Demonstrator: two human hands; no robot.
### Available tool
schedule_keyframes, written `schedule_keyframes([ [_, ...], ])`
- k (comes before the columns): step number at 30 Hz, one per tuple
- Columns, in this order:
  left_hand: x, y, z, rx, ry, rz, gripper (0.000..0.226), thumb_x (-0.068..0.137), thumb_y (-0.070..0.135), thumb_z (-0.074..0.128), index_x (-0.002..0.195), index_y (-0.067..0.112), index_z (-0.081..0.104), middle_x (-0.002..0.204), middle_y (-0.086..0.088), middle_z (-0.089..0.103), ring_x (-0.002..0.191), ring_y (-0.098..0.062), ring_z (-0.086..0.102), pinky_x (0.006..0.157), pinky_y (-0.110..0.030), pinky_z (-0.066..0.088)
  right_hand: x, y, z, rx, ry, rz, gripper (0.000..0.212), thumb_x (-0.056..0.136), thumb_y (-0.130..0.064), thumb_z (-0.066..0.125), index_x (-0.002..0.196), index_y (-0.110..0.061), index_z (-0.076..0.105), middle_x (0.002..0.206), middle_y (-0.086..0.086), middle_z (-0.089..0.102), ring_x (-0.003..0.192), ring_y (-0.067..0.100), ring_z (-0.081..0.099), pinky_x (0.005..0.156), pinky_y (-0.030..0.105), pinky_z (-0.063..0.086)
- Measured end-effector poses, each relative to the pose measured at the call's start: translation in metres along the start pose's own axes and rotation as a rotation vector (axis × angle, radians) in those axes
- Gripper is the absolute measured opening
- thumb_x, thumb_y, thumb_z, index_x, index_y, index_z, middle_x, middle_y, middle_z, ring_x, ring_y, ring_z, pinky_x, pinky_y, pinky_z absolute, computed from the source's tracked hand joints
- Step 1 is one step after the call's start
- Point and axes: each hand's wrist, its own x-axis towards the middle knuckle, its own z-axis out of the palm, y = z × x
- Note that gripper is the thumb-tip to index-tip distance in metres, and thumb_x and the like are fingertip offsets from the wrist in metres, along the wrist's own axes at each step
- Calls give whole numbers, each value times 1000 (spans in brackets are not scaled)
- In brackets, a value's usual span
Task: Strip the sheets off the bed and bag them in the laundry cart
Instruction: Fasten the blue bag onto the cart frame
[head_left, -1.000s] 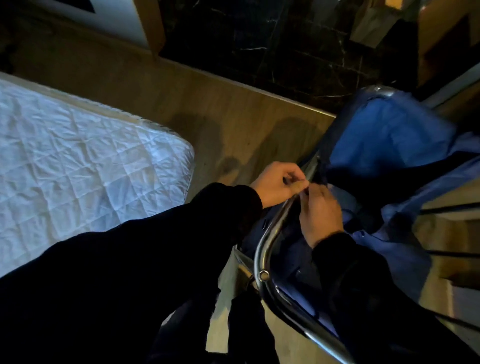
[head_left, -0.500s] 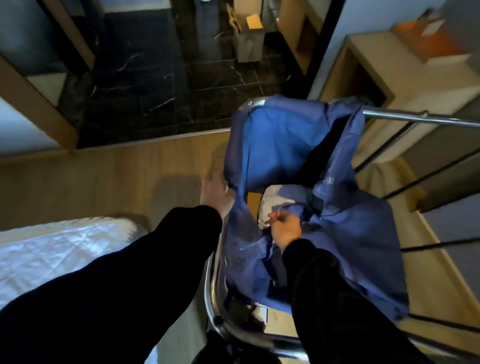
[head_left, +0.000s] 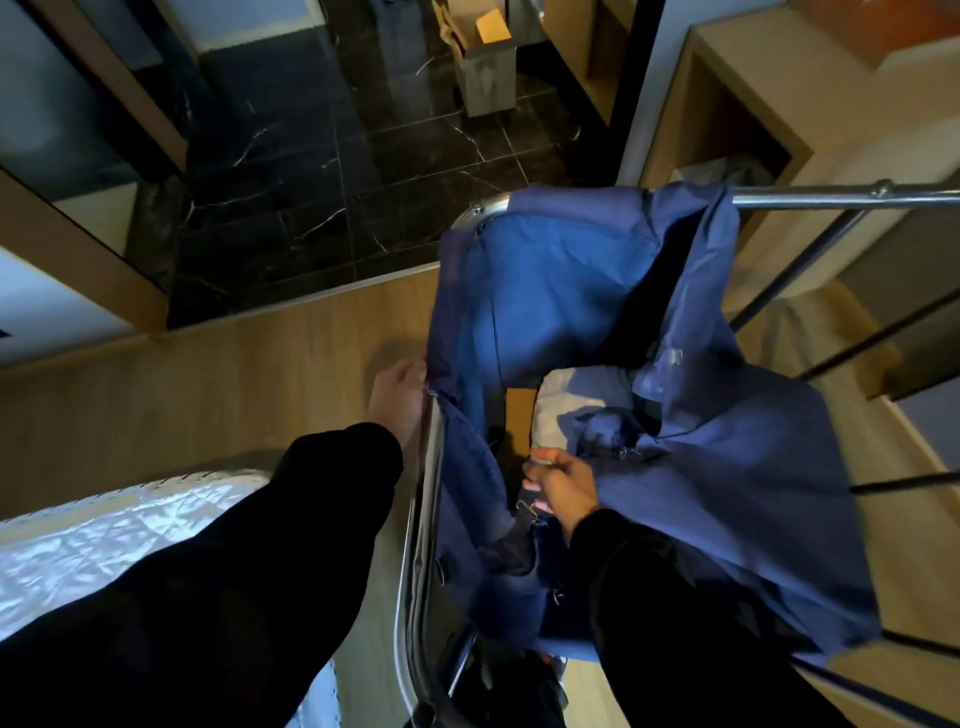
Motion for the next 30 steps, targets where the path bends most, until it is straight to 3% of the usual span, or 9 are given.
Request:
schedule_keyframes([
  [3,4,-1,-7,-31,-52,-10,25,94,10,48,78,10,66,64,-4,64,58,-14,59,58,-25,46,0,-13,15,-154,16,-169,17,85,7,56,90,-8,63,92,12,64,92,22,57,82,29,45],
  [6,8,-1,-13,-45,-96,-31,21,87,22,56,77,9,70,71,-16,66,66,-22,62,65,-31,48,-1,-30,33,-272,14,-299,12,86,-6,61,83,-16,66,91,12,68,92,21,61,86,31,47],
  [9,19,6,-17,-88,-95,-91,14,90,18,58,78,16,67,78,-11,64,73,-25,60,67,-33,46,-3,-54,55,-292,-48,-433,18,90,-10,62,94,7,60,93,30,59,82,15,54,80,27,45],
  [13,37,20,-18,-101,-176,-114,23,95,2,51,86,21,60,85,-9,62,61,-13,61,59,-27,48,-7,-83,85,-424,-85,-566,37,89,-25,67,121,-9,57,115,10,59,106,19,57,96,36,46],
  [16,52,25,-22,-83,-201,-96,15,93,1,55,100,14,61,89,-7,61,66,-17,59,62,-31,50,-4,-96,106,-686,-46,-652,57,86,-29,69,136,-13,47,128,9,48,117,21,51,97,26,39],
  [18,62,28,-26,-81,-237,-82,22,93,1,56,114,8,59,90,-7,62,69,-20,60,60,-30,51,-1,-107,120,-801,-1,-660,63,85,-29,68,140,-15,41,129,9,43,116,23,50,94,21,36],
  [21,77,35,-32,-5,-331,-42,31,96,-1,47,126,4,52,105,-11,64,89,-28,64,77,-40,54,10,-115,141,-908,101,-608,72,81,-25,69,142,-15,33,131,11,37,118,31,50,101,37,42],
  [27,98,44,-35,10,-473,-83,32,97,-5,44,126,-2,57,108,-12,63,58,4,63,53,-11,46,21,-117,166,-978,280,-531,74,79,-8,62,144,-9,26,128,16,41,114,38,51,94,40,45],
  [30,103,42,-35,26,-520,-85,33,95,-4,49,128,-2,56,113,-12,64,81,-8,64,62,-10,47,20,-119,165,-961,313,-532,74,77,-8,65,143,-10,31,126,14,47,111,33,52,86,34,40],
])
